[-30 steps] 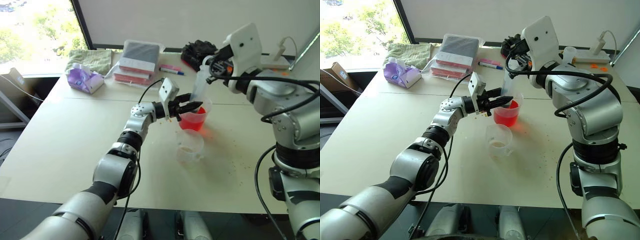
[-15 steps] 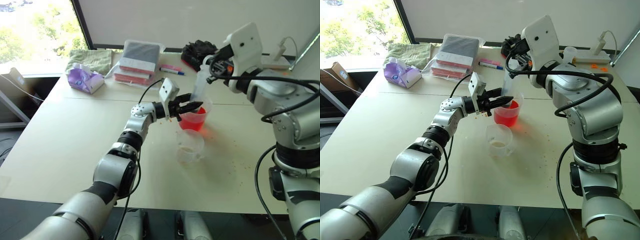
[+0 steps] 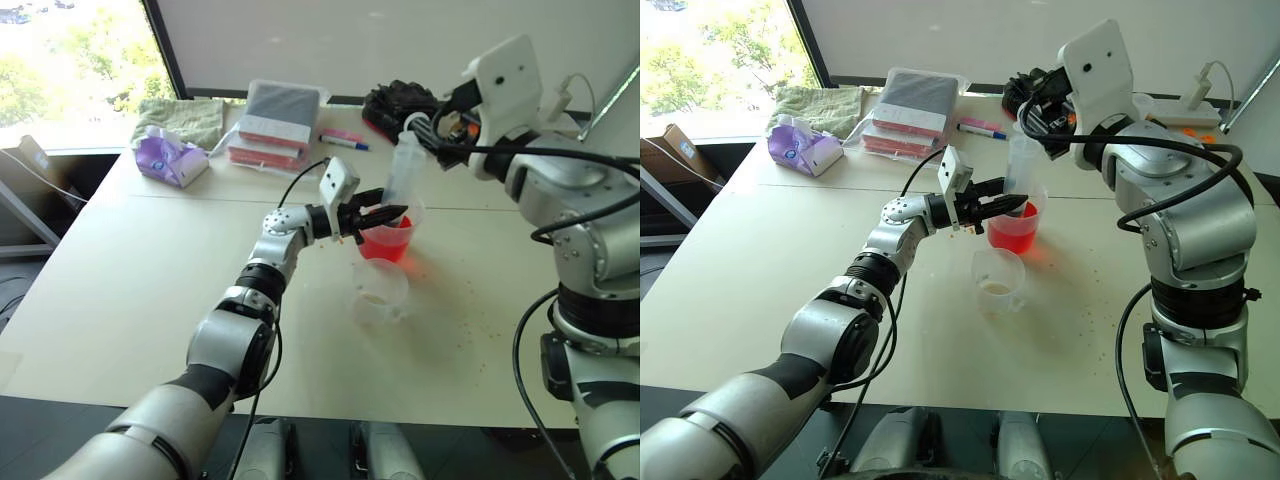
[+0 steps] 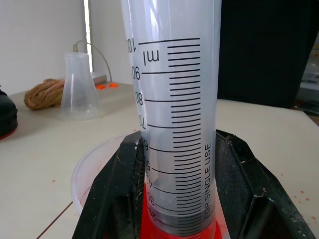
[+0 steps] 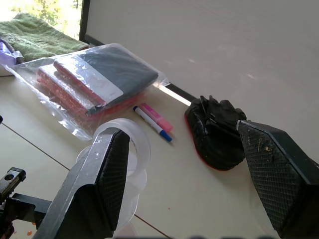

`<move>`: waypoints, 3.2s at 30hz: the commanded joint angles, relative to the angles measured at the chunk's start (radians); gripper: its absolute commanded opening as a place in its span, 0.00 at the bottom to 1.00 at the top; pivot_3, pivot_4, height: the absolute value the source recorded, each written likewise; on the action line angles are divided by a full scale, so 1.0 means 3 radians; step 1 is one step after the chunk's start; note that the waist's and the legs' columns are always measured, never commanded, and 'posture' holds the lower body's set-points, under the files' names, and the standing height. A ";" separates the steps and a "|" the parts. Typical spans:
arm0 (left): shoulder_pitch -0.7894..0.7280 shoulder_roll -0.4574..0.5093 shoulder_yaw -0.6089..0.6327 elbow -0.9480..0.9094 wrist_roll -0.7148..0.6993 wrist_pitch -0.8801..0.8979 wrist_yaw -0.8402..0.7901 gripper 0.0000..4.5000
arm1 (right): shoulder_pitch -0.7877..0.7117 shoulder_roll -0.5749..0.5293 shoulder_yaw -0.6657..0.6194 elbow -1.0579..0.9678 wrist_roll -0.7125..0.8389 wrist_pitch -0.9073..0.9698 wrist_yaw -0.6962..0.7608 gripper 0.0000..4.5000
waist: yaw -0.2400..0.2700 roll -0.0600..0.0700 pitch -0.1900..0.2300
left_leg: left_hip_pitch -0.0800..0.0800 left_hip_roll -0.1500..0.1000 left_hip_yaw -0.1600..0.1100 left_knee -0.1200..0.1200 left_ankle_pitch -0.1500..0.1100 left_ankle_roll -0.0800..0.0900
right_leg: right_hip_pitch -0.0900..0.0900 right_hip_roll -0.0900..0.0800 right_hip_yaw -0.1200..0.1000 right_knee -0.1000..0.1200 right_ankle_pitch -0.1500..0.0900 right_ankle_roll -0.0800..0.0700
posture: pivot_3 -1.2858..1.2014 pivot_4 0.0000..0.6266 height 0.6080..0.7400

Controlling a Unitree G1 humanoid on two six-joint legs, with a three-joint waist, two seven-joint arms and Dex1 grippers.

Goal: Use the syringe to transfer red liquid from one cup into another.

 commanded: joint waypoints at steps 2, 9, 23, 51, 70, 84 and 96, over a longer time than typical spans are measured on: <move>0.0055 -0.0083 -0.0196 0.0004 0.0132 0.0028 -0.0138 0.32 | -0.0112 -0.0130 -0.0231 -0.0187 -0.0026 -0.0041 0.0084 0.81 | 0.0002 0.0000 0.0000 | 0.0000 0.0000 0.0000 0.0000 0.0000 0.0000 | 0.0000 0.0000 0.0000 0.0000 0.0000 0.0000 | 0.52 0.24 1.00; 0.0045 -0.0070 -0.0186 0.0021 0.0125 0.0016 -0.0121 0.32 | -0.0006 -0.0378 -0.0413 -0.0355 0.0182 0.0144 0.0423 0.81 | 0.0002 0.0000 0.0000 | -0.0001 -0.0001 -0.0001 0.0000 -0.0001 0.0001 | 0.0000 -0.0006 -0.0001 -0.0003 0.0000 0.0000 | 0.52 0.24 1.00; 0.0026 -0.0072 -0.0156 0.0040 0.0132 -0.0001 -0.0087 0.32 | 0.0245 -0.0829 -0.0789 -0.0538 0.0615 0.0359 0.0999 0.81 | 0.0004 0.0000 0.0000 | -0.0001 -0.0001 -0.0003 -0.0001 -0.0002 0.0002 | 0.0001 -0.0013 -0.0002 -0.0005 0.0000 0.0000 | 0.52 0.24 1.00; -0.0447 0.0029 0.0216 0.0193 -0.0106 -0.0270 0.0173 0.32 | 0.0325 -0.0270 -0.1649 -0.0780 0.1825 0.0885 0.0419 0.81 | 0.0003 0.0003 -0.0002 | -0.0004 -0.0006 -0.0005 -0.0006 -0.0003 0.0003 | -0.0002 -0.0025 -0.0005 -0.0007 0.0001 -0.0001 | 0.52 0.24 1.00; 0.0096 0.0364 0.0026 -0.2296 -0.0925 0.1419 -0.0210 0.32 | 0.0540 -0.0529 -0.1936 -0.0633 0.2229 0.0774 0.0363 0.81 | -0.0001 0.0004 -0.0001 | -0.0004 -0.0006 -0.0005 -0.0007 -0.0003 0.0004 | -0.0002 -0.0024 -0.0006 -0.0008 0.0000 -0.0001 | 0.52 0.24 1.00; 0.0732 0.0698 -0.0377 -0.3311 -0.1329 0.2298 -0.0366 0.32 | 0.1375 -0.0984 -0.2497 -0.0208 0.2308 0.0309 0.0730 0.81 | -0.0017 0.0011 -0.0004 | 0.0002 -0.0007 -0.0004 -0.0007 -0.0003 0.0005 | 0.0005 -0.0019 -0.0004 -0.0008 0.0000 -0.0001 | 0.52 0.24 1.00; 0.1054 0.0794 -0.0644 -0.3129 -0.1110 0.1897 -0.0580 0.32 | 0.1223 -0.1008 -0.2433 -0.0334 0.3129 0.0225 0.0333 0.81 | 0.0002 0.0010 -0.0003 | 0.0000 -0.0007 -0.0004 -0.0005 -0.0003 0.0005 | 0.0005 -0.0019 -0.0004 -0.0010 0.0000 -0.0001 | 0.52 0.24 1.00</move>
